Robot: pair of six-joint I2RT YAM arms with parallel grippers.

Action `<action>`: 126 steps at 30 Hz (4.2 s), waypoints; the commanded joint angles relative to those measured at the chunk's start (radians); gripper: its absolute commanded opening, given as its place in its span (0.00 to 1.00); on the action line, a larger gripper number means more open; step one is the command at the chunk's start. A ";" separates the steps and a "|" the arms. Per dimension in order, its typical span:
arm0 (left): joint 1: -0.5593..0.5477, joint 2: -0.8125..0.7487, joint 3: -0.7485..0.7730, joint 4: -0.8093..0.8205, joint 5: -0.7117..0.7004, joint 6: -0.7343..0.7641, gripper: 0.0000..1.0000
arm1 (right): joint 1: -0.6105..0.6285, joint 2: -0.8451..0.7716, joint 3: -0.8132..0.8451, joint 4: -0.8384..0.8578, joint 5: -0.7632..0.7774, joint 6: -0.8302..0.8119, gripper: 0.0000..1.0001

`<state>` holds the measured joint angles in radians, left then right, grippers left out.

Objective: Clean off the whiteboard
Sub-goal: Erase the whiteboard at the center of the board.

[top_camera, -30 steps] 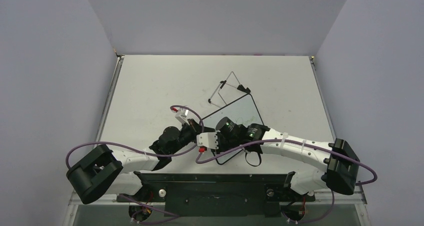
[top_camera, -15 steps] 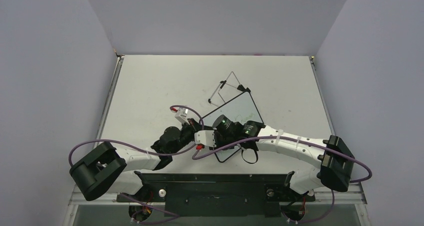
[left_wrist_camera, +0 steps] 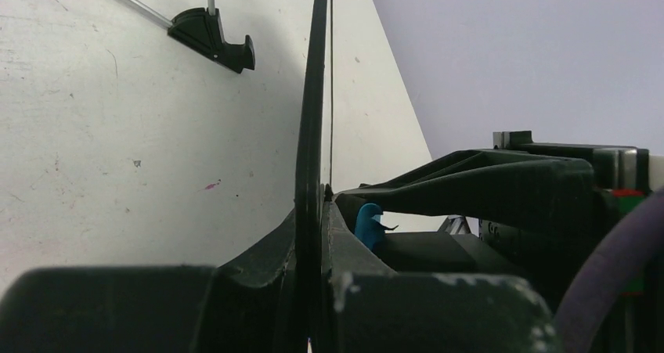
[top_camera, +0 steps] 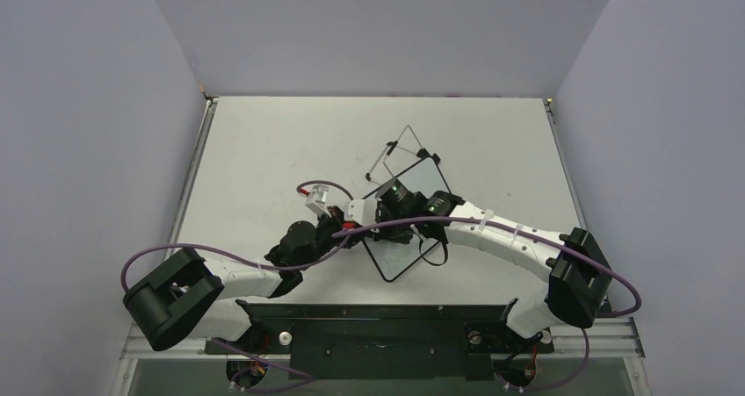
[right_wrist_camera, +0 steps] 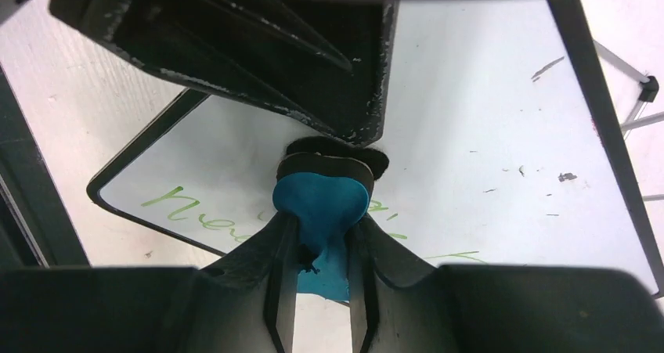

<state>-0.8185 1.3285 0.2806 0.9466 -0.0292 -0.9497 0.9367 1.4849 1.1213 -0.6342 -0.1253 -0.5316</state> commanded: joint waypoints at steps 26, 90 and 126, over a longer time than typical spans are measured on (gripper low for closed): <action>0.003 -0.083 -0.043 0.164 0.068 -0.016 0.00 | 0.061 0.012 -0.032 -0.085 -0.214 -0.173 0.00; 0.008 -0.160 -0.071 0.104 0.065 -0.035 0.00 | 0.019 -0.048 -0.032 -0.069 -0.243 -0.161 0.00; 0.008 -0.176 -0.062 0.089 0.071 -0.036 0.00 | -0.082 -0.078 -0.121 0.037 -0.049 -0.146 0.00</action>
<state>-0.8040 1.1912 0.1856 0.9035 0.0013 -0.9657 0.8505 1.4429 1.0298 -0.5777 -0.1528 -0.5877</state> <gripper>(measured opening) 0.022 0.197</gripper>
